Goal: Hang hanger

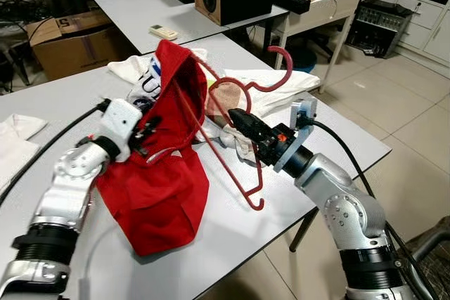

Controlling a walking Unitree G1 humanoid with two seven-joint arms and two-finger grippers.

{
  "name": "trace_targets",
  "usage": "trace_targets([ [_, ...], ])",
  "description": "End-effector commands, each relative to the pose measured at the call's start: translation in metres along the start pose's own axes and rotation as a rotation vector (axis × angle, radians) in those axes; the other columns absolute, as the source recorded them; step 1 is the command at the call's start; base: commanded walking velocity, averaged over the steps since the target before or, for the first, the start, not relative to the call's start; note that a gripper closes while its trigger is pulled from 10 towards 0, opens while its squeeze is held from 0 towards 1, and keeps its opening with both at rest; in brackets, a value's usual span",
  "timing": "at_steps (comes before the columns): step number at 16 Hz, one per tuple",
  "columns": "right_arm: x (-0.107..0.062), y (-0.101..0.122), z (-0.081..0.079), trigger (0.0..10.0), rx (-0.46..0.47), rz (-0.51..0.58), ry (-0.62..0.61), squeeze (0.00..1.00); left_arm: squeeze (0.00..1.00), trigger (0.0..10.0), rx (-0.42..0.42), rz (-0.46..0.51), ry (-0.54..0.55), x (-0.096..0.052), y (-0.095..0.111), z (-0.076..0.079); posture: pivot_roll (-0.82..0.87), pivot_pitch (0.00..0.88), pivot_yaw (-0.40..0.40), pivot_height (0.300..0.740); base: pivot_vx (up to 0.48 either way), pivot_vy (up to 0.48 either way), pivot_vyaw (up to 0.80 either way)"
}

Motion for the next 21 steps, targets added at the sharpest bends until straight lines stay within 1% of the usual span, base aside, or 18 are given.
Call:
trace_targets([
  [1,0.005,0.01,-0.001,10.0,-0.015,0.033,0.012,0.0,0.0,0.0,0.0,-0.027,0.028,-0.004,-0.005,-0.006,-0.07,0.0,0.044,0.727,0.0,0.0,0.0],
  [4,0.005,0.011,0.0,10.0,-0.018,0.034,0.009,0.0,0.0,0.0,-0.016,0.007,0.011,-0.005,0.002,-0.005,-0.07,0.0,0.047,0.727,0.0,0.0,0.0],
  [5,0.004,0.009,0.003,10.0,-0.022,0.022,-0.009,0.0,0.0,0.0,-0.043,0.053,-0.034,-0.006,0.012,0.0,-0.07,0.0,0.047,0.727,0.0,0.0,0.0],
  [7,0.004,0.003,0.011,10.0,-0.037,-0.025,-0.067,0.0,0.0,0.0,-0.051,0.085,-0.057,-0.006,0.025,0.001,-0.07,0.0,0.046,0.727,0.0,0.0,0.0],
  [9,0.004,-0.011,0.028,10.0,-0.038,-0.112,-0.185,0.0,0.0,0.0,0.003,0.101,-0.05,-0.003,0.044,-0.003,-0.06,0.0,0.041,0.727,0.0,0.0,0.0],
  [10,0.004,-0.019,0.033,10.0,-0.005,-0.146,-0.224,0.0,0.0,0.0,0.039,0.123,-0.068,-0.001,0.061,-0.001,-0.05,0.0,0.034,0.727,0.0,0.0,0.0],
  [11,0.005,-0.022,0.033,10.0,0.019,-0.162,-0.234,0.0,0.0,0.0,0.09,0.119,-0.094,0.0,0.07,0.003,-0.04,0.0,0.031,0.727,0.0,0.0,0.0],
  [12,0.007,-0.024,0.032,10.0,0.038,-0.171,-0.234,0.0,0.0,0.0,0.156,0.095,-0.123,0.0,0.074,0.007,-0.02,0.0,0.03,0.727,0.0,0.0,0.0],
  [13,0.009,-0.026,0.032,10.0,0.056,-0.178,-0.24,0.0,0.0,0.0,0.186,0.083,-0.136,0.0,0.076,0.009,-0.02,0.0,0.029,0.727,0.0,0.0,0.0],
  [14,0.012,-0.029,0.031,10.0,0.095,-0.184,-0.251,0.0,0.0,0.0,0.231,0.068,-0.161,0.0,0.081,0.013,-0.01,0.0,0.03,0.727,0.0,0.0,0.0],
  [15,0.015,-0.03,0.03,10.0,0.134,-0.174,-0.252,0.0,0.0,0.0,0.252,0.066,-0.183,0.0,0.085,0.017,0.0,0.0,0.033,0.727,0.0,0.0,0.0],
  [16,0.022,-0.029,0.027,10.0,0.212,-0.141,-0.248,0.0,0.0,0.0,0.282,0.055,-0.227,-0.001,0.091,0.025,0.01,0.0,0.041,0.727,0.0,0.0,0.0],
  [17,0.027,-0.026,0.026,10.0,0.264,-0.11,-0.244,0.0,0.0,0.5,0.306,0.034,-0.262,-0.003,0.091,0.03,0.02,0.0,0.044,0.727,0.0,0.0,0.0],
  [18,0.035,-0.019,0.023,10.0,0.376,-0.039,-0.233,0.0,0.0,1.2,0.339,-0.014,-0.314,-0.006,0.086,0.037,0.03,0.0,0.046,0.727,0.0,0.0,0.0],
  [19,0.043,-0.009,0.023,10.0,0.514,0.06,-0.228,0.0,0.0,2.0,0.368,-0.071,-0.359,-0.011,0.072,0.044,0.04,0.0,0.049,0.727,0.0,0.0,0.0],
  [20,0.048,-0.004,0.024,10.0,0.601,0.124,-0.225,0.0,0.0,2.3,0.372,-0.106,-0.387,-0.015,0.065,0.048,0.04,0.0,0.049,0.727,0.0,0.0,0.0],
  [21,0.049,-0.003,0.024,10.0,0.622,0.14,-0.224,0.0,0.0,2.3,0.367,-0.113,-0.392,-0.017,0.064,0.049,0.04,0.0,0.049,0.727,0.0,0.0,0.0],
])
Point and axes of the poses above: a point about 5 cm out from each wrist's last joint towards the gripper, its own x axis pointing out of the wrist towards the gripper, its own y axis along the axis of the wrist's last joint, z = x × y, the point moved 3 cm from there along x, pointing out of the wrist towards the gripper, and after that the axes turned 10 degrees about -x, right-handed, at the moved point
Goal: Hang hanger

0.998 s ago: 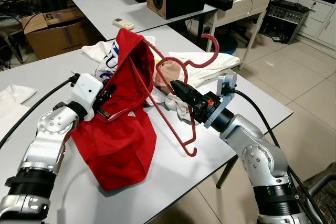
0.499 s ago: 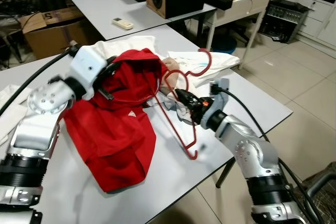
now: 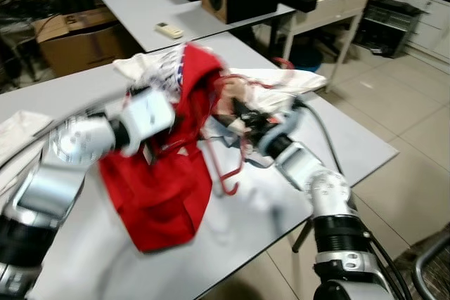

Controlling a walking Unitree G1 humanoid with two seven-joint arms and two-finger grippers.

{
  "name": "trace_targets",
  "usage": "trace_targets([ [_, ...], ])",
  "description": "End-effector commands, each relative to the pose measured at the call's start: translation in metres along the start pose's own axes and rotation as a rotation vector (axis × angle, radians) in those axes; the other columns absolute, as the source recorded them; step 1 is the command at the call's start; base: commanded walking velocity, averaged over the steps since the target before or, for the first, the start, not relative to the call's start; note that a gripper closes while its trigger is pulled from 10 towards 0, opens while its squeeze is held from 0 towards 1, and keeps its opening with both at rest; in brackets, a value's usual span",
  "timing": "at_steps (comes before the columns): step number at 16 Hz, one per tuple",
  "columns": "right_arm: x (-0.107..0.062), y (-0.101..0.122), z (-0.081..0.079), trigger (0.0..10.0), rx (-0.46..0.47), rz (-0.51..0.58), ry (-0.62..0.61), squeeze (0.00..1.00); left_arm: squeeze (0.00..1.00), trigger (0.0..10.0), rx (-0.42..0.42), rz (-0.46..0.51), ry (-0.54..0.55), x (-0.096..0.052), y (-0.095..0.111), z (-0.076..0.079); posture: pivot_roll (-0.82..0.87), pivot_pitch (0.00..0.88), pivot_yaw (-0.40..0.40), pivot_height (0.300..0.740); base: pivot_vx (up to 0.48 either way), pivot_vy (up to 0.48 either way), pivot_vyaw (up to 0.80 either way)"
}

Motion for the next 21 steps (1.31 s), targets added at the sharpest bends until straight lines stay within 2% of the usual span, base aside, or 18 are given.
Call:
trace_targets([
  [1,0.017,0.003,-0.027,10.0,0.084,0.063,0.08,0.0,0.0,3.0,0.024,-0.001,-0.029,-0.002,0.005,0.004,0.06,0.0,0.049,0.727,0.0,0.0,0.0],
  [2,0.023,-0.001,-0.025,10.0,0.106,0.073,0.056,0.0,0.0,3.7,-0.021,0.002,-0.074,-0.005,0.007,0.011,0.07,0.0,0.048,0.727,0.0,0.0,0.0],
  [3,0.029,-0.006,-0.021,10.0,0.113,0.078,0.005,0.0,0.0,4.2,-0.07,0.002,-0.125,-0.008,0.009,0.018,0.07,0.0,0.048,0.727,0.0,0.0,0.0],
  [4,0.032,-0.007,-0.018,10.0,0.159,0.094,-0.031,0.0,0.0,4.5,-0.099,0.003,-0.161,-0.009,0.01,0.022,0.07,0.0,0.047,0.727,0.0,0.0,0.0],
  [5,0.038,-0.007,-0.019,10.0,0.227,0.122,-0.046,0.0,0.0,4.6,-0.14,0.005,-0.212,-0.01,0.01,0.031,0.08,0.0,0.048,0.727,0.0,0.0,0.0],
  [6,0.041,-0.007,-0.022,10.0,0.248,0.13,-0.047,0.0,0.0,4.7,-0.166,0.009,-0.237,-0.009,0.011,0.036,0.08,0.0,0.048,0.727,0.0,0.0,0.0],
  [8,0.053,-0.007,-0.035,10.0,0.306,0.156,-0.027,0.0,0.0,4.9,-0.226,0.012,-0.313,-0.003,0.008,0.057,0.08,0.0,0.052,0.727,0.0,0.0,0.0],
  [10,0.061,-0.009,-0.046,10.0,0.357,0.159,-0.004,0.0,0.0,4.8,-0.269,0.028,-0.321,0.004,0.011,0.064,0.08,0.0,0.058,0.727,0.0,0.0,0.0],
  [13,0.063,-0.009,-0.053,10.0,0.363,0.162,0.034,0.0,0.0,4.8,-0.332,0.058,-0.277,0.011,0.014,0.061,0.08,0.0,0.059,0.727,0.0,0.0,0.0],
  [14,0.063,-0.008,-0.056,10.0,0.336,0.168,0.05,0.0,0.0,4.5,-0.402,0.094,-0.293,0.012,0.019,0.063,0.07,0.0,0.059,0.727,0.0,0.0,0.0],
  [15,0.063,-0.005,-0.057,10.0,0.338,0.186,0.061,0.0,0.0,4.4,-0.478,0.14,-0.342,0.013,0.028,0.069,0.07,0.0,0.057,0.727,0.0,0.0,0.0],
  [16,0.063,-0.004,-0.057,10.0,0.347,0.193,0.065,0.0,0.0,4.4,-0.497,0.151,-0.36,0.013,0.03,0.071,0.07,0.0,0.055,0.727,0.0,0.0,0.0],
  [18,0.065,0.002,-0.058,10.0,0.365,0.224,0.074,0.0,0.0,4.0,-0.594,0.178,-0.483,0.014,0.039,0.091,0.07,0.0,0.051,0.727,0.0,0.0,0.0],
  [20,0.067,0.004,-0.057,10.0,0.375,0.237,0.072,0.0,0.0,3.5,-0.649,0.181,-0.514,0.016,0.042,0.098,0.07,0.0,0.051,0.727,0.0,0.0,0.0],
  [21,0.068,0.007,-0.055,10.0,0.409,0.254,0.062,0.0,0.0,3.6,-0.684,0.188,-0.538,0.015,0.045,0.101,0.07,0.0,0.048,0.727,0.0,0.0,0.0],
])
Point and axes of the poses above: a point about 5 cm out from each wrist's last joint towards the gripper, its own x axis pointing out of the wrist towards the gripper, its own y axis along the axis of the wrist's last joint, z = x × y, the point moved 3 cm from there along x, pointing out of the wrist towards the gripper, and after that the axes turned 10 degrees about -x, right-handed, at the moved point
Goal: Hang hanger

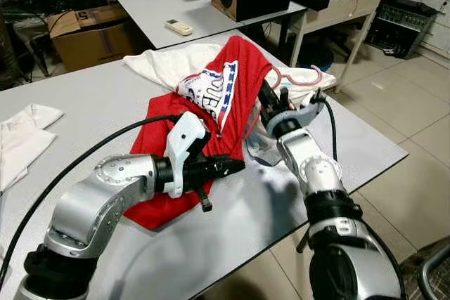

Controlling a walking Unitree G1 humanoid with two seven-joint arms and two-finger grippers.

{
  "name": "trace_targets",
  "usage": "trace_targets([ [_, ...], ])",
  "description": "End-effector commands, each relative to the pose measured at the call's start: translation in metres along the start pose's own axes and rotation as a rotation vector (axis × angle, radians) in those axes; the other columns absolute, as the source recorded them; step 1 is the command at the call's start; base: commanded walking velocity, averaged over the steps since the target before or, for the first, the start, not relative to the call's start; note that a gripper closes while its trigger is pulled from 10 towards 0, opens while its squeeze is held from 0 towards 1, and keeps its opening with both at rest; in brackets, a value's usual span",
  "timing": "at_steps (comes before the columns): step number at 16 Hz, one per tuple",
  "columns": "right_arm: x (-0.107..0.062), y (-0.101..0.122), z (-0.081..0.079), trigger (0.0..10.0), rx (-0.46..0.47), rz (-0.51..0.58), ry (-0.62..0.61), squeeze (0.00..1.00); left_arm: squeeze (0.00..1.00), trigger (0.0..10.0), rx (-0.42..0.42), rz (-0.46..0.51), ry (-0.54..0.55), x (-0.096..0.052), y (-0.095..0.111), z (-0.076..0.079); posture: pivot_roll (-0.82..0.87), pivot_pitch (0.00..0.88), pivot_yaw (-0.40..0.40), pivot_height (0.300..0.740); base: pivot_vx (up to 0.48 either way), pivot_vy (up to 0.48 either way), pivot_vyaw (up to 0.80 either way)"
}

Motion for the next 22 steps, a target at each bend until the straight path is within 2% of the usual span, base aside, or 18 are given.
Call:
trace_targets([
  [1,0.025,-0.051,-0.071,10.0,0.182,-0.032,0.16,0.0,0.0,3.6,-0.025,-0.008,-0.079,0.004,-0.001,0.014,0.07,0.0,0.043,0.727,0.0,0.0,0.0],
  [5,0.031,-0.061,-0.077,10.0,0.178,-0.059,0.154,0.0,0.0,3.3,-0.06,0.026,-0.098,0.009,0.009,0.019,0.08,0.0,0.033,0.727,0.0,0.0,0.0],
  [7,0.033,-0.068,-0.076,10.0,0.17,-0.074,0.138,0.0,0.0,3.2,-0.092,0.071,-0.132,0.011,0.019,0.025,0.08,0.0,0.029,0.727,0.0,0.0,0.0],
  [10,0.032,-0.084,-0.072,10.0,0.101,-0.136,0.118,0.0,0.0,3.0,-0.163,0.186,-0.166,0.012,0.042,0.03,0.09,0.0,0.023,0.727,0.0,0.0,0.0],
  [11,0.031,-0.087,-0.071,10.0,0.08,-0.155,0.12,0.0,0.0,3.0,-0.176,0.221,-0.159,0.01,0.049,0.028,0.08,0.0,0.023,0.727,0.0,0.0,0.0],
  [14,0.022,-0.094,-0.065,10.0,0.01,-0.228,0.15,0.0,0.0,3.1,-0.206,0.366,-0.079,-0.007,0.082,0.01,0.07,0.0,0.022,0.727,0.0,0.0,0.0],
  [16,0.016,-0.085,-0.059,10.0,0.016,-0.232,0.154,0.0,0.0,3.7,-0.24,0.462,-0.012,-0.019,0.102,-0.004,0.04,0.0,0.022,0.727,0.0,0.0,0.0],
  [18,0.01,-0.069,-0.054,10.0,0.024,-0.207,0.153,0.0,0.0,3.8,-0.226,0.466,0.043,-0.023,0.107,-0.012,0.03,0.0,0.022,0.727,0.0,0.0,0.0],
  [19,0.007,-0.062,-0.052,10.0,0.017,-0.196,0.153,0.0,0.0,4.2,-0.229,0.444,0.03,-0.019,0.104,-0.008,0.03,0.0,0.022,0.727,0.0,0.0,0.0],
  [20,0.006,-0.06,-0.052,10.0,0.01,-0.193,0.154,0.0,0.0,4.7,-0.232,0.428,0.022,-0.017,0.102,-0.005,0.03,0.0,0.022,0.727,0.0,0.0,0.0],
  [21,0.002,-0.052,-0.047,10.0,-0.007,-0.18,0.142,0.0,0.0,10.0,-0.248,0.36,-0.011,-0.007,0.092,0.006,0.01,0.0,0.028,0.727,0.0,0.0,0.0],
  [22,0.0,-0.044,-0.041,10.0,-0.013,-0.165,0.118,0.0,0.82,10.0,-0.272,0.311,-0.045,-0.001,0.084,0.014,0.01,0.0,0.028,0.727,0.0,0.0,0.0],
])
Point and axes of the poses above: a point about 5 cm out from each wrist's last joint towards the gripper, its own x axis pointing out of the wrist towards the gripper, its own y axis along the axis of the wrist's last joint, z = x × y, the point moved 3 cm from there along x, pointing out of the wrist towards the gripper, and after that the axes turned 10 degrees about -x, right-handed, at the moved point
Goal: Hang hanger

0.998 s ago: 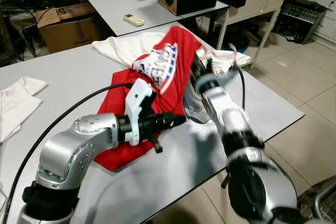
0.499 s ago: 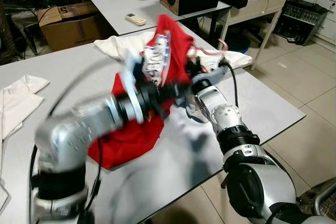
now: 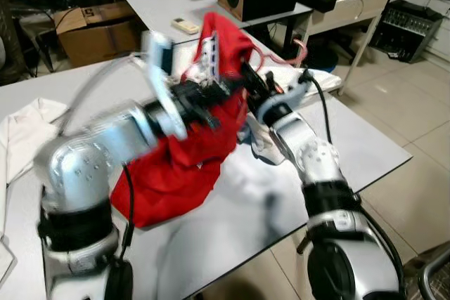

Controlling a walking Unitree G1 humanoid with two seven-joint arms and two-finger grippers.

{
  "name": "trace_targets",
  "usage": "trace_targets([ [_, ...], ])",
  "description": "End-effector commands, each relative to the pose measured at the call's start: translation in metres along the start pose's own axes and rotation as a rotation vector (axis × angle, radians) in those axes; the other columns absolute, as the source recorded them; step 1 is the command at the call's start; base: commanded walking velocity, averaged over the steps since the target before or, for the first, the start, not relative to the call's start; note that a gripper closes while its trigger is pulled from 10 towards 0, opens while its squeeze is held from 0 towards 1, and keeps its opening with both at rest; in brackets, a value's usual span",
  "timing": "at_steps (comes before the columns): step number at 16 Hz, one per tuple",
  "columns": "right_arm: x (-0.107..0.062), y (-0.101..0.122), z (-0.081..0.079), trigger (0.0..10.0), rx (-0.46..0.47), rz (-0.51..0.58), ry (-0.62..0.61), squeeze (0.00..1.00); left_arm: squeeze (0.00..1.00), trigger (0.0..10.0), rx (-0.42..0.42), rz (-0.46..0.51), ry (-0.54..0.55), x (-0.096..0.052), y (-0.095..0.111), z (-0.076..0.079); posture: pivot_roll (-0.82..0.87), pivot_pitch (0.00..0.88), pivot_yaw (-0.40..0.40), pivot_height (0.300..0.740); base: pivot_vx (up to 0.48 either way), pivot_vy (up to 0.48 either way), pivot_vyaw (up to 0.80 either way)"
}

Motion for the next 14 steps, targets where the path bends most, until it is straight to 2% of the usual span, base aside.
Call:
trace_targets([
  [1,-0.002,-0.027,-0.005,10.0,0.111,-0.013,0.0,0.0,1.0,10.0,0.008,-0.05,-0.03,0.002,-0.005,0.009,0.0,0.0,0.036,0.727,0.0,0.0,0.0],
  [4,-0.005,-0.02,-0.002,10.0,0.116,0.008,-0.008,0.0,1.0,10.0,0.019,-0.073,-0.029,-0.001,-0.006,0.008,0.0,0.0,0.036,0.727,0.0,0.0,0.0],
  [6,-0.007,-0.023,0.002,10.0,-0.005,-0.04,-0.031,0.0,1.0,10.0,0.079,-0.154,0.013,-0.009,-0.012,0.002,-0.02,0.0,0.03,0.727,0.0,0.0,0.0],
  [9,-0.011,-0.021,0.001,10.0,0.014,-0.03,-0.008,0.0,1.0,10.0,0.098,-0.159,0.073,-0.015,-0.012,-0.007,-0.03,0.0,0.033,0.727,0.0,0.0,0.0],
  [10,-0.018,-0.009,0.013,10.0,-0.047,0.009,-0.072,0.0,1.0,10.0,0.117,-0.124,0.107,-0.024,-0.003,-0.011,-0.04,0.0,0.032,0.727,0.0,0.0,0.0],
  [11,-0.018,-0.009,0.013,10.0,-0.047,0.009,-0.072,0.0,1.0,10.0,0.117,-0.124,0.107,-0.024,-0.003,-0.011,-0.04,0.0,0.032,0.727,0.0,0.0,0.0],
  [12,-0.022,-0.003,0.019,10.0,-0.181,-0.009,-0.107,0.0,1.0,10.0,0.138,-0.073,0.12,-0.033,0.007,-0.013,-0.04,0.0,0.033,0.727,0.0,0.0,0.0],
  [13,-0.025,-0.001,0.021,10.0,-0.247,-0.024,-0.113,0.0,1.0,10.0,0.142,-0.039,0.135,-0.038,0.013,-0.015,-0.04,0.0,0.031,0.727,0.0,0.0,0.0],
  [14,-0.027,0.001,0.02,10.0,-0.254,-0.02,-0.095,0.0,1.0,10.0,0.153,-0.023,0.13,-0.044,0.017,-0.014,-0.04,0.0,0.031,0.727,0.0,0.0,0.0],
])
Point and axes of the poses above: a point about 5 cm out from each wrist's last joint towards the gripper, its own x axis pointing out of the wrist towards the gripper, its own y axis along the axis of the wrist's last joint, z = x × y, the point moved 3 cm from there along x, pointing out of the wrist towards the gripper, and after that the axes turned 10 degrees about -x, right-handed, at the moved point
